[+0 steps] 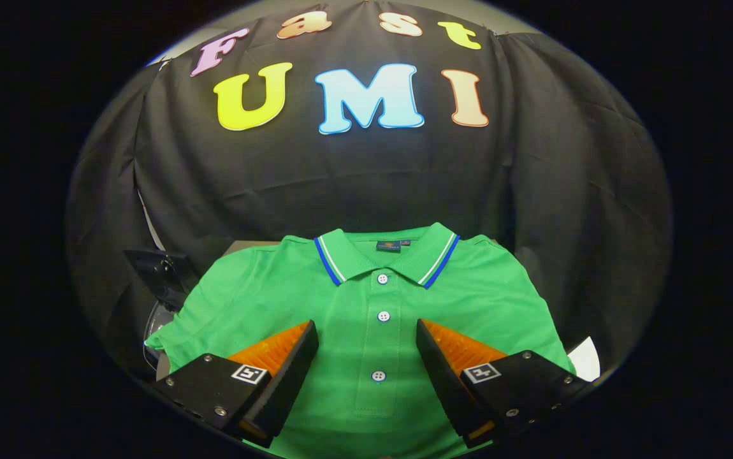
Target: Put the clothes into the washing machine and then close the washing machine lid.
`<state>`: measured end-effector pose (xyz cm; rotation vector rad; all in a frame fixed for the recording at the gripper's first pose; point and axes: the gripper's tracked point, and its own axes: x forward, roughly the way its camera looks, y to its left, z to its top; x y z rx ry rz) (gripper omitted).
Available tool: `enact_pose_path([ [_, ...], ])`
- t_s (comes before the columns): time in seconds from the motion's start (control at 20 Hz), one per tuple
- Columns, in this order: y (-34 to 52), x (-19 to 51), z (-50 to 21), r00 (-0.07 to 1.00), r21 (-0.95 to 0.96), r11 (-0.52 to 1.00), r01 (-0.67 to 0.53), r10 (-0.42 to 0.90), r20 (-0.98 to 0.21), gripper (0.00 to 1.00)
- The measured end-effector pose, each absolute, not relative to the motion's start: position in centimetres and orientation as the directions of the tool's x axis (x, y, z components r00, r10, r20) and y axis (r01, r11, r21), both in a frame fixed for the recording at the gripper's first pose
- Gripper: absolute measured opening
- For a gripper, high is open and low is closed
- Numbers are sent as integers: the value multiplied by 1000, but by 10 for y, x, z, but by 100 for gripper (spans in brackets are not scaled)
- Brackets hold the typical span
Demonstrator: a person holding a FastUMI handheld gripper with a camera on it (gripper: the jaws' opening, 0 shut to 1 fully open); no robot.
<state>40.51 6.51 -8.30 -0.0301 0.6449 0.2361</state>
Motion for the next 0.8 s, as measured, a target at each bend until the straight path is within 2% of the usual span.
enact_pose_path([
  [0.3,68,405,-86,750,45,968,-247,221,-623,95],
  [0.45,65,405,-85,745,47,968,-248,221,-629,88],
  [0.55,63,404,-85,747,48,970,-240,216,-629,76],
  [0.6,63,404,-87,744,50,969,-241,217,-632,64],
  [0.65,63,404,-86,741,53,969,-240,218,-636,58],
  [0.75,64,405,-84,744,61,969,-238,223,-629,42],
  [0.8,63,403,-84,754,69,971,-227,220,-618,27],
])
